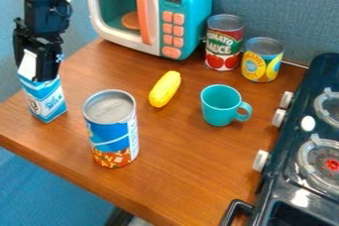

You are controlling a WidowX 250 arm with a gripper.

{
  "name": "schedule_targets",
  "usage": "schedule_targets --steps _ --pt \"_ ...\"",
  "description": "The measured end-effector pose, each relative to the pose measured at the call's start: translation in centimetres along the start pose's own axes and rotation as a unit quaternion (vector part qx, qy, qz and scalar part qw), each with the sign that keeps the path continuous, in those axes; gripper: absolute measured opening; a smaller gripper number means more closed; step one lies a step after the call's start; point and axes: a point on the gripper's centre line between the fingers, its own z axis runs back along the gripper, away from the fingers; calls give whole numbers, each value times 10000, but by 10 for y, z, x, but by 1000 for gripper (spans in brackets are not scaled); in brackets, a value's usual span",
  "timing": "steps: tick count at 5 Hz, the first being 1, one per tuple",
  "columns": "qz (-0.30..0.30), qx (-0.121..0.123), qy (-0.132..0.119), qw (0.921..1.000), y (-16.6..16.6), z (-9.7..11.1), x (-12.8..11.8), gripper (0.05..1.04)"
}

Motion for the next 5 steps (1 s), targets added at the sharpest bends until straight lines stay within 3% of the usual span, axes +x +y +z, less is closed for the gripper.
schedule_targets --steps 2,3,4,5 --pt "194 -477 -51 9987 5 -1 -8 1014" --pt "310 -501 -357 9976 6 17 -10 1009" --pt "477 -128 -809 9955 2 46 -16 1006" --pt "378 1 -929 9950 -10 59 -11 1005"
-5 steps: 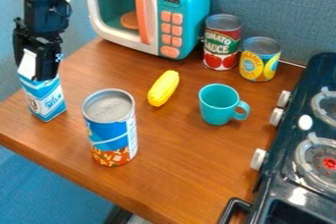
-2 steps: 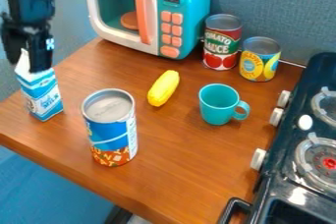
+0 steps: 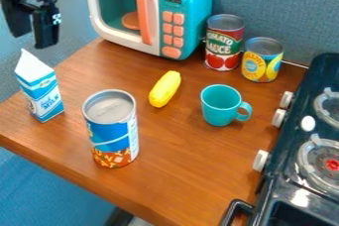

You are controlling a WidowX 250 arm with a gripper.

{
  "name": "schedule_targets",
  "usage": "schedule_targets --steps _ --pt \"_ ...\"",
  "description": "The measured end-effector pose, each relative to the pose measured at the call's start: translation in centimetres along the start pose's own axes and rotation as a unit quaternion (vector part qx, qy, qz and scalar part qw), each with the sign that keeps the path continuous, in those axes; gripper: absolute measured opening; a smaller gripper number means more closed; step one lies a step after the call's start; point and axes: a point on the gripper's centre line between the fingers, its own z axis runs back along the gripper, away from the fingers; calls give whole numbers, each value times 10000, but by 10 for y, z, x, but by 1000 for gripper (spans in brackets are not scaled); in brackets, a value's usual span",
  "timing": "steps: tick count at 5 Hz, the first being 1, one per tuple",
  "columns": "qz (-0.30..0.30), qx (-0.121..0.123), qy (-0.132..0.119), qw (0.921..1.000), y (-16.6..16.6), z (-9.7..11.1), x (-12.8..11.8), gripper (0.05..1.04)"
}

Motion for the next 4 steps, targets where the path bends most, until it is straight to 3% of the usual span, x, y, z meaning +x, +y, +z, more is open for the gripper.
schedule_targets --steps 1,2,3,4 --pt "-229 52 -81 9997 -19 10 9 1005" --pt "-259 -50 -285 9992 -54 25 39 1004" --pt "-645 -296 -332 9969 -108 19 69 1005" --pt "-892 -361 -69 9953 -139 10 89 1004"
